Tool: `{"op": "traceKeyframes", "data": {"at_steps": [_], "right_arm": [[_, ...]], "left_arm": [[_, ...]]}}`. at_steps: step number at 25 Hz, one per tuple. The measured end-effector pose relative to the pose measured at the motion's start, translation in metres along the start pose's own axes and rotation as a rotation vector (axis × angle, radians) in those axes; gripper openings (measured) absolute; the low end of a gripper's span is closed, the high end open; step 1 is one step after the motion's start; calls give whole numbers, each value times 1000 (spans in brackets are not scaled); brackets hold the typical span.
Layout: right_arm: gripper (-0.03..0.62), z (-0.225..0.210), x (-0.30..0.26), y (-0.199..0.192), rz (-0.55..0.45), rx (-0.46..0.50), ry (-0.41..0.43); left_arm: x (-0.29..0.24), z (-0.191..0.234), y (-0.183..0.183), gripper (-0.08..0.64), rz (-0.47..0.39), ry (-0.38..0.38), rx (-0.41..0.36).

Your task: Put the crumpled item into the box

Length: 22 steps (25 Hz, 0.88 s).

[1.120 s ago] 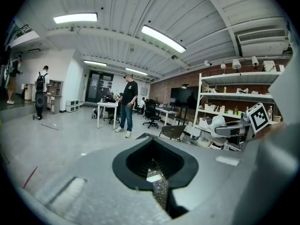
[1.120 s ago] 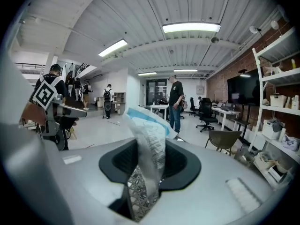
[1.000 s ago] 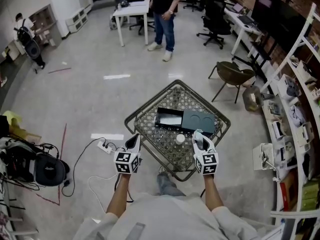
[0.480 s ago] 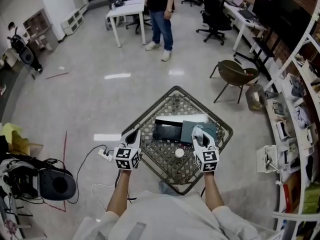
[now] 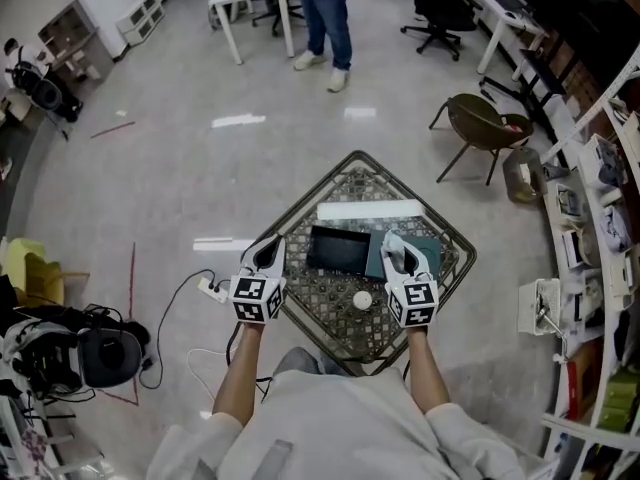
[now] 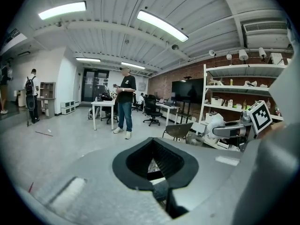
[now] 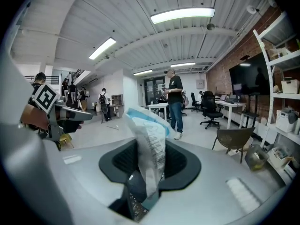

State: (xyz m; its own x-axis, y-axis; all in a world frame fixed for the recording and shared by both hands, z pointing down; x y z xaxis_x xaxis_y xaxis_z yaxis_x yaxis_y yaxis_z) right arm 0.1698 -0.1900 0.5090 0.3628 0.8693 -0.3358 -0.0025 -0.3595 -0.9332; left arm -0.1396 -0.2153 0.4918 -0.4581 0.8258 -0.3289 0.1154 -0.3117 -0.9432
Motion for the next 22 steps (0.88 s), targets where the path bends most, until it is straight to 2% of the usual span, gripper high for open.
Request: {"op": "traceKeyframes", "data": {"at_steps": [8, 15, 22], "right_arm": [[117, 11, -34, -19, 67, -7, 15], [117, 12, -66, -41, 127, -24, -17], [117, 12, -65, -70, 213, -44, -34]], "left_arm": [[-20, 22, -26, 6, 47, -11, 40], [-48, 49, -50, 6, 90, -42, 61], [-61, 48, -76, 6, 150, -80, 86]]}}
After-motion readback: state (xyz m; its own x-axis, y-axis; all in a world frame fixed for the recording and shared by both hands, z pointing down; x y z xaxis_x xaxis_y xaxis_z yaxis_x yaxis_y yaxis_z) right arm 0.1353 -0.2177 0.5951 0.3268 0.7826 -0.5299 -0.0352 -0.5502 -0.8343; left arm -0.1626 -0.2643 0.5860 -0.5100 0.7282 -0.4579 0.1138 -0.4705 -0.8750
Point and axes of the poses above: the fingertips, and each gripper's own axes: x backward along the fingers, z to its left, y out of its top, the point moved 8 cm from there along x, backward along the fingers, and after that the axes turned 5 degrees about -x, right-handed, at the moved point
